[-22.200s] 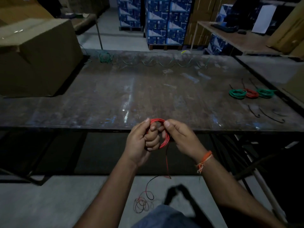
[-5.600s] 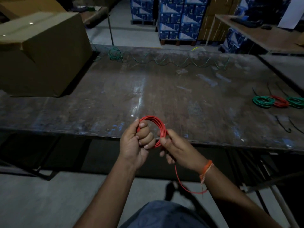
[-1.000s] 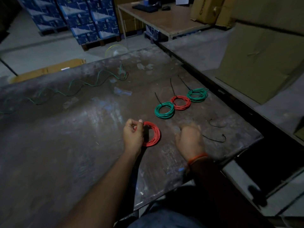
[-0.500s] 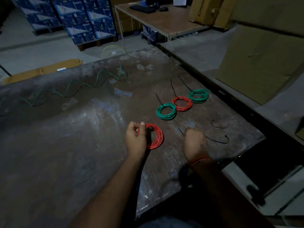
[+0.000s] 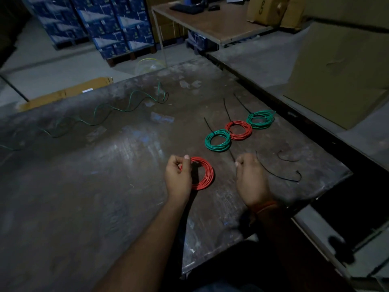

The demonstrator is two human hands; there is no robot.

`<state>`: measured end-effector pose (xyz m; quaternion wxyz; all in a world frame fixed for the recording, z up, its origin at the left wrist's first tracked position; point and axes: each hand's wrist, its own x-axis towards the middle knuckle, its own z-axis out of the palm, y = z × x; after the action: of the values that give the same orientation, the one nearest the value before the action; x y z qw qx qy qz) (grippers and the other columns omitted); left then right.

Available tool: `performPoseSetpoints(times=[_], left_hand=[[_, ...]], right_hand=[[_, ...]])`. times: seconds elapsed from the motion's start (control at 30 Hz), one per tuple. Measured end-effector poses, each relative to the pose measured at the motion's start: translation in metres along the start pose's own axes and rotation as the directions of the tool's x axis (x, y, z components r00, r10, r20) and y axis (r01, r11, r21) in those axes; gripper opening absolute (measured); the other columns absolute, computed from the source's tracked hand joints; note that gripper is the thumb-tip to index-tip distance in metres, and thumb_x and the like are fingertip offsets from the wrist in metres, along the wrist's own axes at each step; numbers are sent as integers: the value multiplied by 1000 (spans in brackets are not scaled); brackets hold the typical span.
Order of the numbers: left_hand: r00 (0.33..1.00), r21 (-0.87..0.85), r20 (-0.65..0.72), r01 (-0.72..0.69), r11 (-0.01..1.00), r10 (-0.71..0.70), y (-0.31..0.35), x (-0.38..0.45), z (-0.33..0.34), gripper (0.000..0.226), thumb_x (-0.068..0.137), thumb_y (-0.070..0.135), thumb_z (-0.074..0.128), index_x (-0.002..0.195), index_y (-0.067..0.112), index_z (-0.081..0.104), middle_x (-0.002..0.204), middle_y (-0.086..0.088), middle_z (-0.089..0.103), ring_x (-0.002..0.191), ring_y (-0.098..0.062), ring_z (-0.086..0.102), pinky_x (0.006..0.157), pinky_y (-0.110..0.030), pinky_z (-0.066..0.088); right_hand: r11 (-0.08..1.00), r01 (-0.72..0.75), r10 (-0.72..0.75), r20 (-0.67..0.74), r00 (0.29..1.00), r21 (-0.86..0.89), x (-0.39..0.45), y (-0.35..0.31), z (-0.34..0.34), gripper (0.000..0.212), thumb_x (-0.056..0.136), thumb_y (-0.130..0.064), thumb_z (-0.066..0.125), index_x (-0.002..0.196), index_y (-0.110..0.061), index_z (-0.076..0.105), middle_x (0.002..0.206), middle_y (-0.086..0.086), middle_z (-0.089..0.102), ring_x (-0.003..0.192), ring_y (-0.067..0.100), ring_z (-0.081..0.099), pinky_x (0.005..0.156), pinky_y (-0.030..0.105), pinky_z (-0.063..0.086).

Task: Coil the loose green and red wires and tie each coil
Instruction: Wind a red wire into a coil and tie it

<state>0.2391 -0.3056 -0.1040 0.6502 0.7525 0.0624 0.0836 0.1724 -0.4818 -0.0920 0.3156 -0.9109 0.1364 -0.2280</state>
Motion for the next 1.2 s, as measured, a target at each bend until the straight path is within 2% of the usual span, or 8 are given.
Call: performPoseSetpoints(times=[0.13, 0.23, 0.43, 0.53, 0.7, 0.93, 1.07, 1.2], left_hand=[[1000, -13, -9, 16, 1000, -16, 2, 0, 2, 31, 101, 25, 59, 73, 16, 47, 62, -13, 53, 58, -19, 48, 53, -32, 39], [1000, -18, -20, 18, 1000, -18, 4, -1, 5, 30, 101, 22, 60, 74, 15, 48, 62, -6, 54, 57, -16, 49, 52, -28, 40], [999, -26, -32, 30, 999, -30, 4, -2, 3, 28, 101, 24, 59, 76, 14, 50, 65, -7, 56, 60, -15, 51, 56, -30, 42], [998, -29, -32, 48, 998, -49, 4, -3, 3, 28, 100, 27, 60, 75, 18, 50, 66, -5, 58, 61, -16, 54, 59, -34, 45], [995, -80, -11, 102, 992, -103, 5, -3, 3, 29, 100, 25, 59, 73, 18, 49, 59, 1, 55, 54, -13, 48, 54, -30, 40], [985, -219, 56, 171, 961, -162, 9, -3, 1, 27, 101, 13, 55, 76, 16, 46, 54, 5, 49, 47, -7, 41, 47, -23, 35], [983, -240, 74, 182, 953, -169, 8, -1, 1, 26, 101, 13, 56, 76, 16, 47, 59, 0, 49, 51, -9, 41, 49, -25, 35], [978, -285, 106, 202, 937, -178, 9, -1, 1, 27, 100, 10, 54, 75, 15, 46, 57, -1, 47, 50, -12, 41, 48, -25, 36]], right_hand=[[765, -131, 120, 60, 991, 631, -4, -22, -11, 21, 96, -19, 58, 108, -35, 52, 91, -4, 70, 81, 16, 69, 74, 37, 58], [603, -156, 43, 164, 986, 782, -5, -33, -14, 31, 99, -3, 58, 112, -31, 57, 95, -1, 73, 84, 16, 71, 73, 24, 54], [680, -209, -32, 312, 950, 703, -18, -28, 6, 21, 98, -1, 58, 98, -22, 63, 99, -1, 76, 93, 14, 74, 81, 31, 56], [842, -45, -121, 270, 955, 537, -23, -24, 17, 20, 93, -10, 63, 96, -29, 68, 96, -11, 73, 93, 7, 72, 82, 41, 60], [922, 183, -249, 158, 956, 340, -19, -21, 30, 24, 82, -1, 72, 94, -22, 76, 97, -10, 58, 90, 9, 61, 77, 35, 56], [938, 324, -333, 62, 941, 123, -16, -34, 42, 19, 79, -5, 72, 90, -19, 75, 87, -4, 71, 85, 22, 58, 69, 39, 54], [941, 324, -329, 40, 943, 102, -14, -38, 50, 20, 82, -18, 55, 86, -18, 74, 84, -2, 71, 81, 25, 58, 65, 41, 55], [941, 326, -327, -6, 945, 92, -13, -40, 53, 18, 84, -19, 56, 85, -17, 74, 84, -2, 70, 80, 25, 58, 65, 42, 54]])
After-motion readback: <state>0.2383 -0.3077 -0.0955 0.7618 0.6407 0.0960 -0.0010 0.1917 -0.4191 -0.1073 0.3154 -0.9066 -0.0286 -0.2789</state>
